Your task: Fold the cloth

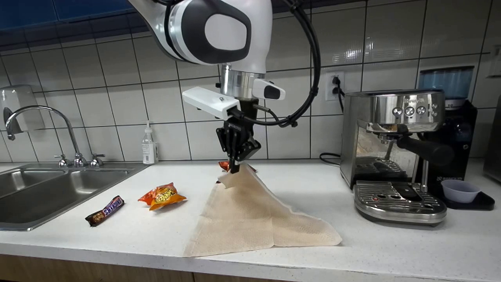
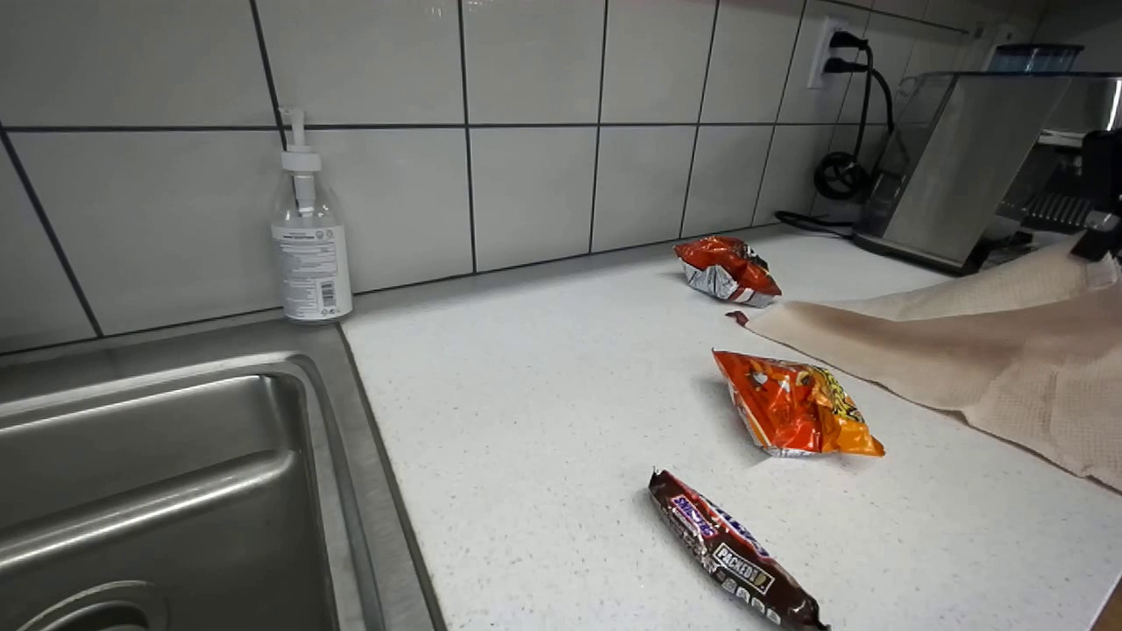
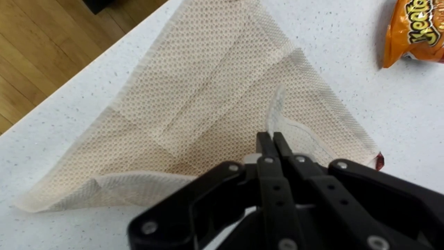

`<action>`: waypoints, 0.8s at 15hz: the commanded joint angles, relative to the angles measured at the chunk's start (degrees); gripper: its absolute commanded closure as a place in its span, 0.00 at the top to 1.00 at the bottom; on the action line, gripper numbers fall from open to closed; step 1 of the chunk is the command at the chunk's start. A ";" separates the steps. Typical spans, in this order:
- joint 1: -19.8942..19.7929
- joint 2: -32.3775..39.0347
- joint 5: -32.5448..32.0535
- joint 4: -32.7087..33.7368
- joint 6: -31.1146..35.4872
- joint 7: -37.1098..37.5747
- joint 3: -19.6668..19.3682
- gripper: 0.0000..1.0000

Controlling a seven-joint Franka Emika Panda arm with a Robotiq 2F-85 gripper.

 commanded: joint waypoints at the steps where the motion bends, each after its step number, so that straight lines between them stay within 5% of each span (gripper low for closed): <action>1: 0.83 -4.59 -1.67 -3.69 -0.76 0.40 -0.73 0.01; 12: 0.91 -9.02 -5.43 -10.14 0.61 0.34 -0.61 0.01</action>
